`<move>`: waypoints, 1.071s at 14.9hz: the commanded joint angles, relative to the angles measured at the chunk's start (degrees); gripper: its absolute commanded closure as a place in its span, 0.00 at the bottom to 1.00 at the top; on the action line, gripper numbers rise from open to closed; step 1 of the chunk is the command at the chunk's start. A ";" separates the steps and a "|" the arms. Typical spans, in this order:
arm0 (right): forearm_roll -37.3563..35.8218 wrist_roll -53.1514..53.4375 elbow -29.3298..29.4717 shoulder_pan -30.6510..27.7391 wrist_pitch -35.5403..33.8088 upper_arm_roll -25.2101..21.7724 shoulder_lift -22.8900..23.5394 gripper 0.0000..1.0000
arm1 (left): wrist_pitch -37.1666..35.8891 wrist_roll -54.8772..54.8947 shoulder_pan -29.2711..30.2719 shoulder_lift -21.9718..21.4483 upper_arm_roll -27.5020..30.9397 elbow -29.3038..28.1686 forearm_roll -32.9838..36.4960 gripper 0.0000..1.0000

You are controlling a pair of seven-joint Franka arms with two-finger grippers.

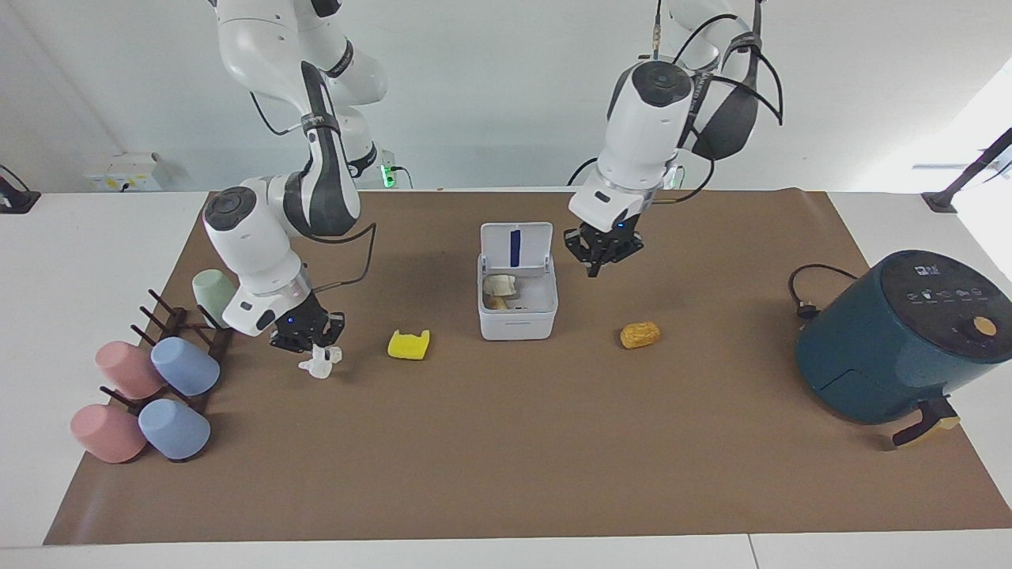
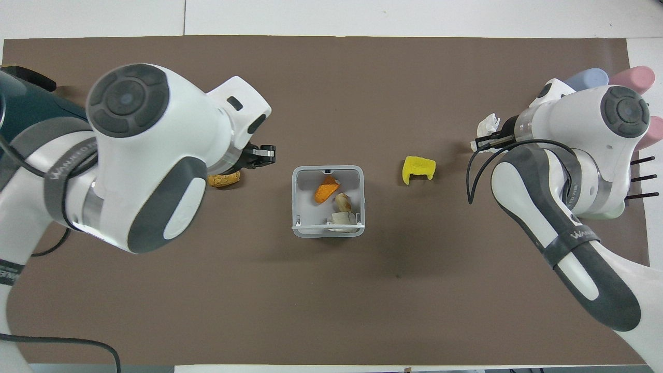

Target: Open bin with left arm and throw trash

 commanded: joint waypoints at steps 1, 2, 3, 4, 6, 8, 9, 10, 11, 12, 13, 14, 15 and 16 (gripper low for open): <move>1.45 11.81 0.81 3.90 -3.80 -0.02 -2.91 1.00 | 0.52 12.14 5.89 -1.60 -0.32 -4.57 -0.50 0.29; 1.45 17.34 2.30 5.83 -5.04 -0.02 -3.00 1.00 | 1.39 17.75 7.65 -2.21 -0.32 -6.33 -0.50 0.05; 1.45 23.05 3.18 8.11 -5.48 -0.02 -3.00 1.00 | 2.53 22.94 9.32 -2.74 -0.32 -7.83 -0.50 0.00; 1.45 29.38 3.71 10.57 -5.31 -0.02 -2.92 1.00 | 4.11 25.60 10.56 -2.75 -0.32 -9.23 -0.50 0.00; 1.45 41.86 4.07 15.23 -4.09 0.24 -2.91 1.00 | 8.15 25.46 11.88 -2.40 -0.23 -11.96 -0.50 0.00; 3.19 46.92 4.94 16.40 -3.64 3.22 -2.57 1.00 | 12.97 26.07 12.94 -1.78 -0.23 -14.86 -0.50 0.00; 5.99 47.19 5.38 16.40 -3.55 4.63 -2.48 1.00 | 15.35 26.59 13.46 -1.34 -0.23 -15.83 -0.50 0.00; 9.67 47.45 5.65 16.49 -3.03 5.68 -2.39 1.00 | 16.68 27.73 13.56 -0.38 -0.32 -16.10 -0.50 0.00; 12.67 47.54 5.56 16.57 -1.11 6.57 -2.39 1.00 | 17.30 29.65 13.47 0.24 -0.23 -16.10 -0.50 0.00; 13.57 47.81 5.22 16.57 -0.40 7.44 -2.39 1.00 | 17.57 30.02 13.47 0.50 -0.32 -16.19 -0.50 0.00; 13.58 48.59 4.86 16.57 -0.30 8.06 -2.56 1.00 | 17.57 28.98 13.30 0.51 -0.32 -16.36 -0.50 0.00; 13.58 49.73 4.69 16.84 -0.39 8.68 -2.65 1.00 | 17.83 25.14 13.29 0.42 -0.32 -16.98 -0.59 0.00; 13.58 50.87 4.16 17.45 -0.39 9.03 -2.83 1.00 | 18.79 18.14 13.21 0.24 -0.32 -17.68 -0.59 0.00; 13.58 51.93 3.72 18.15 -0.39 9.03 -3.00 1.00 | 20.63 9.98 12.86 0.07 -0.32 -18.82 -0.59 0.00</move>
